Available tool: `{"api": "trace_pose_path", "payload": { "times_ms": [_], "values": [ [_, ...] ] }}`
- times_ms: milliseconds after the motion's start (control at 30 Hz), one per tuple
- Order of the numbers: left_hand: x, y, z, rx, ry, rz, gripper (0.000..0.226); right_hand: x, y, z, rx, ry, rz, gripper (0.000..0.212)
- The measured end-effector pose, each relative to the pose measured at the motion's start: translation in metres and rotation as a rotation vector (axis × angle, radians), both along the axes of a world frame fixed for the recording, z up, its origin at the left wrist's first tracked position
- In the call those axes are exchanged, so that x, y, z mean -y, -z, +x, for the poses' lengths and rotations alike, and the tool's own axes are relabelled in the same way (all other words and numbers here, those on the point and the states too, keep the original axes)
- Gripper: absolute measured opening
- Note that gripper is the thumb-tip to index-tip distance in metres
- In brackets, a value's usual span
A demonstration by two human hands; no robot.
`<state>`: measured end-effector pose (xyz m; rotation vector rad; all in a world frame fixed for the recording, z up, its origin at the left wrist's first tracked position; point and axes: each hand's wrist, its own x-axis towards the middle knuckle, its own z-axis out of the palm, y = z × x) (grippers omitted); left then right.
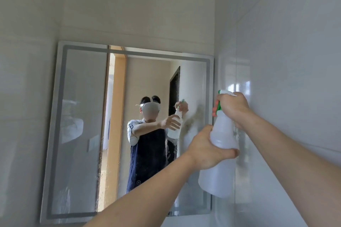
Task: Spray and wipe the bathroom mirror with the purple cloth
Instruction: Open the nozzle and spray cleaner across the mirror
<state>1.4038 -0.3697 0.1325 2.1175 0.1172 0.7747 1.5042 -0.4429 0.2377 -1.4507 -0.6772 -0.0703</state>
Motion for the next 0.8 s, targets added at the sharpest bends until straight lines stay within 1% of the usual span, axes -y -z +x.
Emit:
{"api": "trace_pose_path", "payload": {
  "times_ms": [100, 167, 233, 300, 400, 467, 633, 700, 800],
  "values": [
    [0.000, -0.002, 0.002, -0.003, -0.001, 0.019, 0.077, 0.002, -0.001, 0.004, -0.001, 0.014, -0.001, 0.041],
    [0.002, -0.006, 0.003, 0.011, 0.000, 0.033, 0.076, 0.002, -0.006, 0.005, 0.010, 0.020, 0.006, 0.043],
    [0.005, -0.013, 0.003, 0.037, 0.001, 0.046, 0.072, 0.003, -0.016, 0.001, 0.027, 0.027, 0.038, 0.037],
    [0.008, -0.024, 0.004, 0.061, -0.003, 0.048, 0.068, 0.005, -0.031, -0.003, 0.055, 0.030, 0.062, 0.026],
    [0.012, -0.045, 0.006, 0.081, 0.002, 0.067, 0.067, 0.010, -0.053, -0.001, 0.063, -0.006, 0.160, 0.014],
    [0.015, -0.060, 0.007, 0.077, -0.005, 0.092, 0.067, 0.013, -0.065, 0.002, 0.068, -0.021, 0.193, 0.010],
    [0.018, -0.082, 0.012, 0.085, -0.016, 0.152, 0.069, 0.019, -0.084, 0.006, 0.082, -0.001, 0.190, 0.008],
    [0.018, -0.085, 0.013, 0.083, -0.014, 0.170, 0.071, 0.020, -0.087, 0.007, 0.086, 0.014, 0.173, 0.010],
    [0.017, -0.088, 0.012, 0.089, -0.013, 0.189, 0.068, 0.022, -0.091, 0.008, 0.094, 0.028, 0.151, 0.017]
  ]
}}
